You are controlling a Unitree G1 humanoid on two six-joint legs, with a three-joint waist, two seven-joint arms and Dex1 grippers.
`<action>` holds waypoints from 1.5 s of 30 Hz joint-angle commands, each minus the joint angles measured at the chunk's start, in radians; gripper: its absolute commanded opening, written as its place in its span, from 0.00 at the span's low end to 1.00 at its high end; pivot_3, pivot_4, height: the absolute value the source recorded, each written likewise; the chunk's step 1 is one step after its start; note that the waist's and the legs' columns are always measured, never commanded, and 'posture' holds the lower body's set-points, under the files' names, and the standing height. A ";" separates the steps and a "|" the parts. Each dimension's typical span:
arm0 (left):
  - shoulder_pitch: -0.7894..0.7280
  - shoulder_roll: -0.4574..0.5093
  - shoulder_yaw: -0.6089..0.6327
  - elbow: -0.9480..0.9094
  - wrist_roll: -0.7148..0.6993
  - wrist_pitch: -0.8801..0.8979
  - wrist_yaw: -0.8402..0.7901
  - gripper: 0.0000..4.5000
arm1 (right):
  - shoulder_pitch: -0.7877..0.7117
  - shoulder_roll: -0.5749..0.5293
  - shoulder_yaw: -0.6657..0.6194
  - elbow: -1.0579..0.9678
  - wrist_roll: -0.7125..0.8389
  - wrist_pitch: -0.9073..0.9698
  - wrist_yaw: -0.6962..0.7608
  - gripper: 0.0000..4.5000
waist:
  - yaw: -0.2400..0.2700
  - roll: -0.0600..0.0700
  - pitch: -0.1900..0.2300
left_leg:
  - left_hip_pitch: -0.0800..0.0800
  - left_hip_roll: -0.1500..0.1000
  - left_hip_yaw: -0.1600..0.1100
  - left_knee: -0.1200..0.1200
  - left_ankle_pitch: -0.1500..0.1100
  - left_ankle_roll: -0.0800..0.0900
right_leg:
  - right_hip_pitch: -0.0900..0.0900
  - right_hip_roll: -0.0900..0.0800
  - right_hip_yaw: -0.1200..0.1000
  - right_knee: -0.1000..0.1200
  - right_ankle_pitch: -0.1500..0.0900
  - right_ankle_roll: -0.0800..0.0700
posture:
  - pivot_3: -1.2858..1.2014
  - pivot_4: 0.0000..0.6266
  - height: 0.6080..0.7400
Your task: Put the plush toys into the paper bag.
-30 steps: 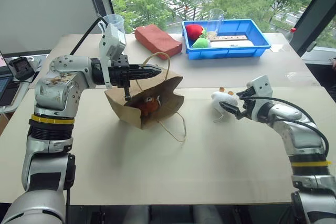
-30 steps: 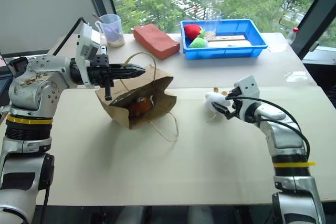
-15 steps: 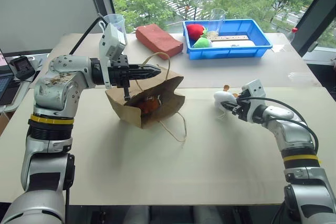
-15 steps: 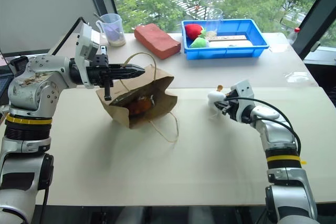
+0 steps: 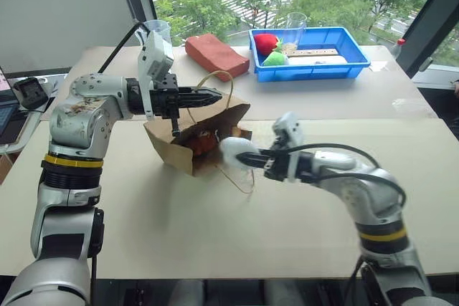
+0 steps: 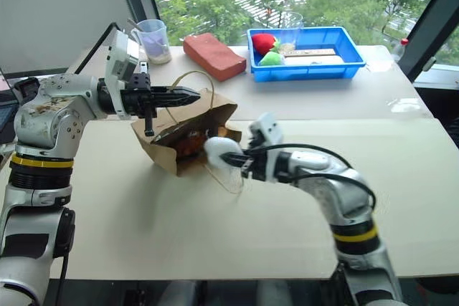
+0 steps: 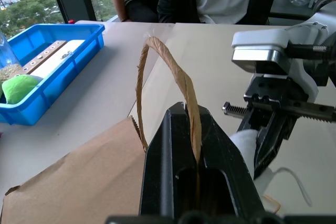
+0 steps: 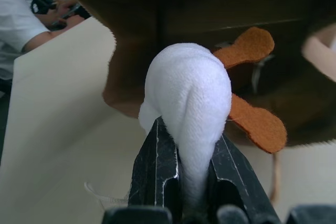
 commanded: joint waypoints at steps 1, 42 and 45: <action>-0.033 0.001 0.007 -0.008 -0.008 -0.013 -0.005 0.00 | -0.056 0.059 0.036 0.071 -0.051 -0.071 -0.036 0.00 | 0.004 0.000 0.000 | 0.000 0.000 0.000 0.000 0.000 0.000 | 0.000 0.000 0.000 0.001 0.000 0.000 | 0.52 0.24 1.00; -0.005 -0.006 0.011 -0.035 -0.017 0.001 0.000 0.00 | 0.085 0.008 0.168 0.054 -0.118 0.011 0.046 1.00 | -0.017 0.000 0.000 | 0.001 0.000 -0.001 -0.002 0.000 0.000 | 0.000 0.000 0.000 0.000 0.000 0.000 | 0.52 0.24 1.00; -0.004 -0.007 0.011 -0.037 -0.017 0.003 0.000 0.00 | 0.068 0.031 0.178 0.119 -0.138 -0.006 0.038 0.88 | -0.015 0.000 0.000 | 0.000 0.000 -0.001 -0.001 0.000 -0.001 | 0.000 0.000 0.000 0.001 0.000 0.000 | 0.52 0.24 1.00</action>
